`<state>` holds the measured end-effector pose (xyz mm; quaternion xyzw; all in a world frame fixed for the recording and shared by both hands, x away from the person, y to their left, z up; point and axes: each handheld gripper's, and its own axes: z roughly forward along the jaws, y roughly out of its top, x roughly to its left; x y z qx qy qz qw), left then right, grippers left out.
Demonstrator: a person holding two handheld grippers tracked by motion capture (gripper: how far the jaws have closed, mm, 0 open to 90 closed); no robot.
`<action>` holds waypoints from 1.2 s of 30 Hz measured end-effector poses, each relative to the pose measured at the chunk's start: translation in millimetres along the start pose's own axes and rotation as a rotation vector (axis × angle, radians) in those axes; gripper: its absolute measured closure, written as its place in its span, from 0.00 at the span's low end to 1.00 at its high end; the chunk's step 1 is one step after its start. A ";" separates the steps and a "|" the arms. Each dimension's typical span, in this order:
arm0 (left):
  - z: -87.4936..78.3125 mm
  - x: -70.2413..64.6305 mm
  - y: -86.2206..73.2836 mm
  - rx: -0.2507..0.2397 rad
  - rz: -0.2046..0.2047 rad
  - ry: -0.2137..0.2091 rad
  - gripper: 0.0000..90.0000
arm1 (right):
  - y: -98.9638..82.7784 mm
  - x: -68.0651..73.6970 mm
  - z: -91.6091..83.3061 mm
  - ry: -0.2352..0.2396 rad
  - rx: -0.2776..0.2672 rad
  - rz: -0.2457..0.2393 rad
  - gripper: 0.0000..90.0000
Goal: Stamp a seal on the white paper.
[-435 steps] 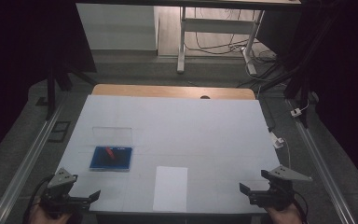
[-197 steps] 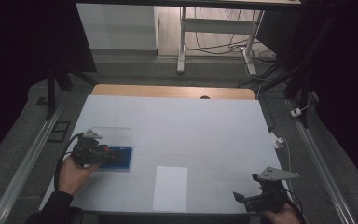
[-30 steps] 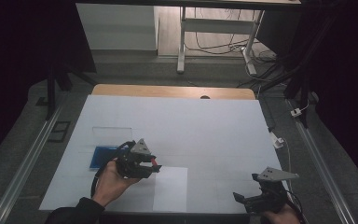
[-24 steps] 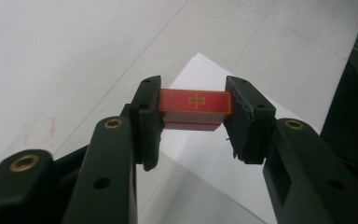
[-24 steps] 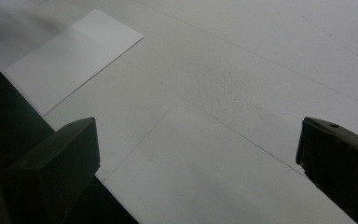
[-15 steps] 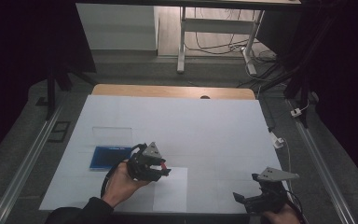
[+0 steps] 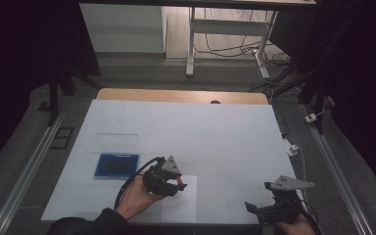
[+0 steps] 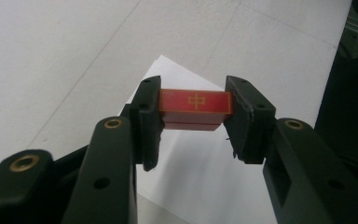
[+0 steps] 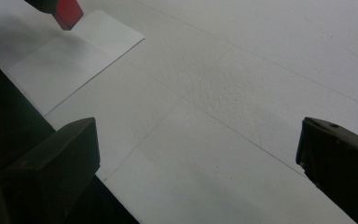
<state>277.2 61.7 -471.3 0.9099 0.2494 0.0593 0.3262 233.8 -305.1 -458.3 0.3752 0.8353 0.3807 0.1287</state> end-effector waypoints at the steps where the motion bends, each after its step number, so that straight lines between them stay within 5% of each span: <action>1: 1.0 -0.1 -0.2 0.001 0.000 -0.003 0.65 | 0.0 0.0 0.0 0.000 0.000 0.000 0.00; 20: 21.8 2.5 -9.4 0.045 -0.032 -0.023 0.65 | -0.2 0.5 -0.2 0.000 -0.002 -0.004 0.00; 36: 28.1 -2.6 -14.9 0.056 0.023 0.018 0.65 | -0.2 0.7 -0.2 0.001 -0.002 -0.008 0.00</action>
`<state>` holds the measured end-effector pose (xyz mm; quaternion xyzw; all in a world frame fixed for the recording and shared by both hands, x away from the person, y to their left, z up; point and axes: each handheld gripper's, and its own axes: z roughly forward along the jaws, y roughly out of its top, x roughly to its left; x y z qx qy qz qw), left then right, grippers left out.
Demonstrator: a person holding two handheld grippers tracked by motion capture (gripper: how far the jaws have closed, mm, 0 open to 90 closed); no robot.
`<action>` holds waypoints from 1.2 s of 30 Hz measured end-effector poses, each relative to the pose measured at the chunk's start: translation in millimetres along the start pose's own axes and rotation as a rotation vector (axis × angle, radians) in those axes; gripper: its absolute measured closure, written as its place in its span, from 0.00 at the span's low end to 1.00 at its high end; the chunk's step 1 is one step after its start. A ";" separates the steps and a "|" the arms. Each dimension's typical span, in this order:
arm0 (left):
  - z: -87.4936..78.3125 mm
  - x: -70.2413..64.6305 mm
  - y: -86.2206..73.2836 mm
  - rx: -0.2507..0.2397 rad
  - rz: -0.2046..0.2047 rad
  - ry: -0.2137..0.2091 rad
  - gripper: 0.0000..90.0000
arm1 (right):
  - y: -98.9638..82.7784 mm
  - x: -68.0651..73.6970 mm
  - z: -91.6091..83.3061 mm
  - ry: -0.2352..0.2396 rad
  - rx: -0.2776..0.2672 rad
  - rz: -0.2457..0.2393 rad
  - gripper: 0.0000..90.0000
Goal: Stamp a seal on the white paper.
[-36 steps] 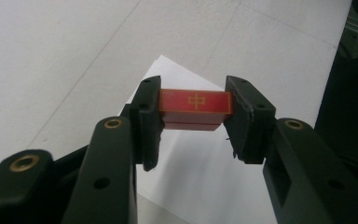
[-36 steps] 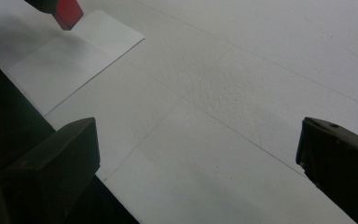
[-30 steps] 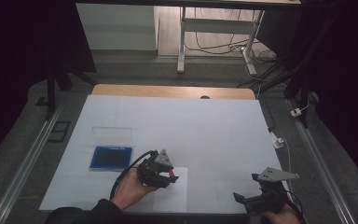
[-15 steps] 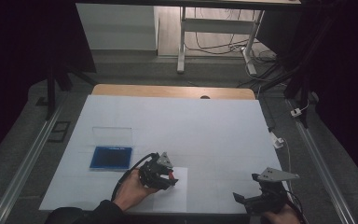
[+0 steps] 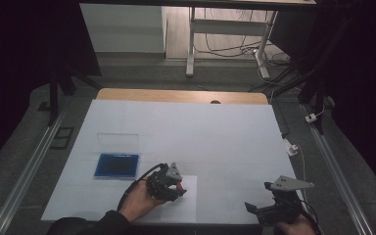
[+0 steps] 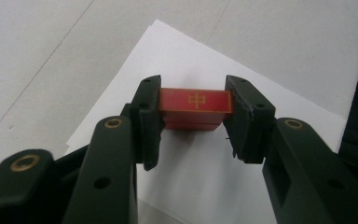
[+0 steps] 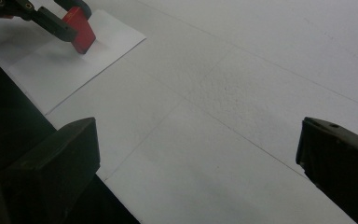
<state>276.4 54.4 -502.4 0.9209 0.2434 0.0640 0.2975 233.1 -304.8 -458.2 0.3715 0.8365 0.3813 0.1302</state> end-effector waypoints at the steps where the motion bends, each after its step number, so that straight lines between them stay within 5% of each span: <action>1: 0.0 -0.9 -0.4 -0.002 0.001 0.005 0.65 | 0.0 0.1 0.0 0.000 0.000 0.000 0.00; 8: 0.6 -2.1 -3.2 -0.020 -0.009 0.011 0.65 | 0.1 0.3 0.4 -0.001 0.001 -0.001 0.00; 16: 1.5 5.0 -6.1 -0.044 -0.073 -0.035 0.65 | 0.1 0.4 0.5 0.001 0.001 -0.001 0.00; 23: 2.1 -4.6 -4.0 -0.028 -0.027 0.026 0.65 | 0.2 0.4 0.6 0.000 0.003 -0.001 0.00; 32: 2.1 0.7 -5.0 -0.031 -0.050 -0.008 0.65 | 0.2 0.5 0.6 0.000 0.004 -0.002 0.00; 36: 2.4 -3.1 -3.7 -0.024 -0.032 0.016 0.65 | 0.2 0.6 0.9 0.001 0.004 -0.003 0.00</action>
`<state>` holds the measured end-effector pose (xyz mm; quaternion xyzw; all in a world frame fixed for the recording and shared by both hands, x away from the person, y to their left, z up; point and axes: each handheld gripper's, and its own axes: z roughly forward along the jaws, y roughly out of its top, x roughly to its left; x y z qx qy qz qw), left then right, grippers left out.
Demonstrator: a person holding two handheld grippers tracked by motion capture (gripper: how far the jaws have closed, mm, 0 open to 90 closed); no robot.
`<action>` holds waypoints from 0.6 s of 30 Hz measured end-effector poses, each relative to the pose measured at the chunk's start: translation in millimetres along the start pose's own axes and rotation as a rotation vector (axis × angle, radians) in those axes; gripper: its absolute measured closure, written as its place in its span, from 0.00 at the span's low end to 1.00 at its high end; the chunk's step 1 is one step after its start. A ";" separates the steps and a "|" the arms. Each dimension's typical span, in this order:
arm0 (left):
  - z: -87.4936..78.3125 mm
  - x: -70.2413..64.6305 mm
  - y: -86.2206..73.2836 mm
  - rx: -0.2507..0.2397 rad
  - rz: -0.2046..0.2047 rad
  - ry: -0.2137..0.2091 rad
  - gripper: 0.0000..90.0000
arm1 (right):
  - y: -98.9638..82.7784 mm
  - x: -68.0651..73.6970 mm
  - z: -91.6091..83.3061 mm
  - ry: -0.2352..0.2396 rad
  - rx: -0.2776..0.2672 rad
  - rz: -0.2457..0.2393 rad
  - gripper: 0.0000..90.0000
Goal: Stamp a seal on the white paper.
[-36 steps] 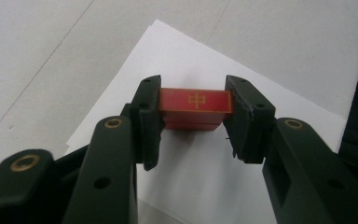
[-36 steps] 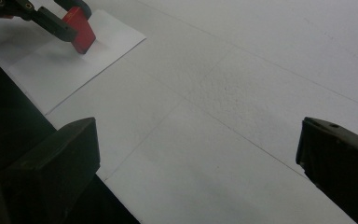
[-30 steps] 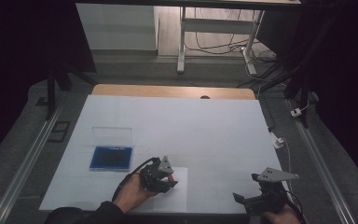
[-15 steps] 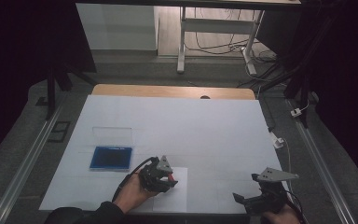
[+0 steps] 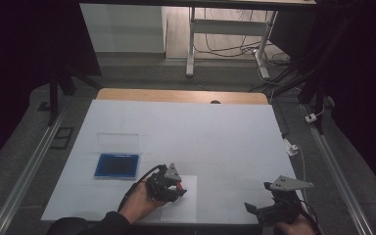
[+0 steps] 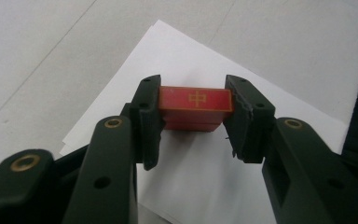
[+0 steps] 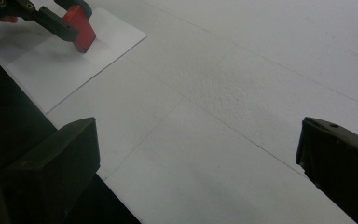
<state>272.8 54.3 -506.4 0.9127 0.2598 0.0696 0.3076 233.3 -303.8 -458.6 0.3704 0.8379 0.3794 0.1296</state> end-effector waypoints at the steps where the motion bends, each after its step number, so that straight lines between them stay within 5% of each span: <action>1: 0.1 -1.4 0.3 0.003 0.008 0.009 0.65 | 0.0 0.0 0.0 0.000 0.000 0.000 0.00; 5: 0.5 -5.3 1.8 0.011 0.026 0.035 0.65 | 0.0 0.2 0.3 0.000 0.000 -0.001 0.00; 14: 0.7 5.2 -1.5 -0.013 -0.042 -0.036 0.65 | 0.0 0.1 0.2 0.002 0.001 -0.001 0.00; 18: 0.6 -0.4 0.5 0.006 -0.007 0.002 0.65 | 0.1 0.1 0.4 0.002 0.003 -0.001 0.00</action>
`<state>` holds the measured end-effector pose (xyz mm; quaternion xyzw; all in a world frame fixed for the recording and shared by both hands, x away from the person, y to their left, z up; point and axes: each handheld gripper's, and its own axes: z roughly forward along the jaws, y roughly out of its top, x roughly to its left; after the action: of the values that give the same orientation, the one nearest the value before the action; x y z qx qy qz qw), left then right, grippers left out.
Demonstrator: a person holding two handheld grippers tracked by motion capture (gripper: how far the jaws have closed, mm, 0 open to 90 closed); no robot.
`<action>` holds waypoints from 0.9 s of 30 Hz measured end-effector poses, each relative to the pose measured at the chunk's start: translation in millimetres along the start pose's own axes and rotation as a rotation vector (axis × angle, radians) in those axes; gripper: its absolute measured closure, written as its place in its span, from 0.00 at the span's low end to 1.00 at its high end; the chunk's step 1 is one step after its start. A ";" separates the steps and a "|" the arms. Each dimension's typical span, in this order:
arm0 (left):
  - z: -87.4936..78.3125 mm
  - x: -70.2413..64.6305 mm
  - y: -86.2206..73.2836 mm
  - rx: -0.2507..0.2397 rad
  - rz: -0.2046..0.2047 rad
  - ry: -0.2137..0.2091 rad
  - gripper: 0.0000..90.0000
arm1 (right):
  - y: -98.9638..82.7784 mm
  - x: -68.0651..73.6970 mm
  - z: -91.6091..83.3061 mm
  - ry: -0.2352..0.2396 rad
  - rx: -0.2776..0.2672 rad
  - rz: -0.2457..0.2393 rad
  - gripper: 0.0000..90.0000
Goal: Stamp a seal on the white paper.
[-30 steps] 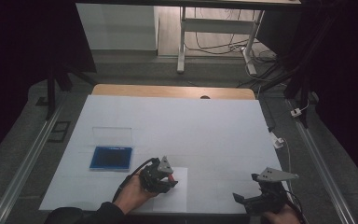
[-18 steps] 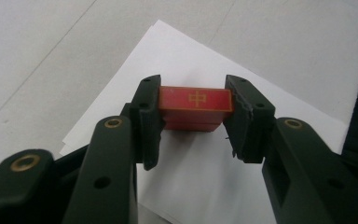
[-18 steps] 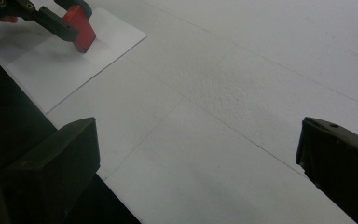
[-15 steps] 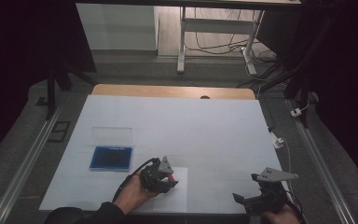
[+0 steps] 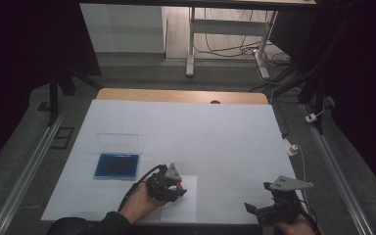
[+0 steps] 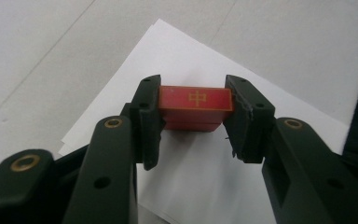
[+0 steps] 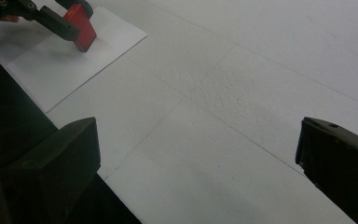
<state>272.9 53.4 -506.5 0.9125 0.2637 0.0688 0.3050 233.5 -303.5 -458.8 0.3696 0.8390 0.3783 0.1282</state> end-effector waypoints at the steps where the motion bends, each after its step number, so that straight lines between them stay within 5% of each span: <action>1: 0.1 -1.2 0.3 0.001 0.002 0.006 0.65 | 0.0 0.0 0.1 0.000 0.001 0.000 0.00; 4: 0.2 -3.0 1.8 0.011 0.011 0.020 0.65 | 0.1 0.1 0.2 0.000 0.002 -0.001 0.00; 8: -0.1 3.9 1.0 0.007 -0.024 -0.024 0.65 | 0.1 -0.1 0.1 0.000 0.001 0.001 0.00; 27: -1.8 0.4 1.9 0.003 0.019 -0.002 0.65 | -0.2 0.1 -0.1 0.002 -0.002 -0.004 0.00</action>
<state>273.5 53.3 -503.9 0.9156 0.2548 0.0702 0.3030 233.2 -303.6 -458.9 0.3673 0.8394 0.3794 0.1287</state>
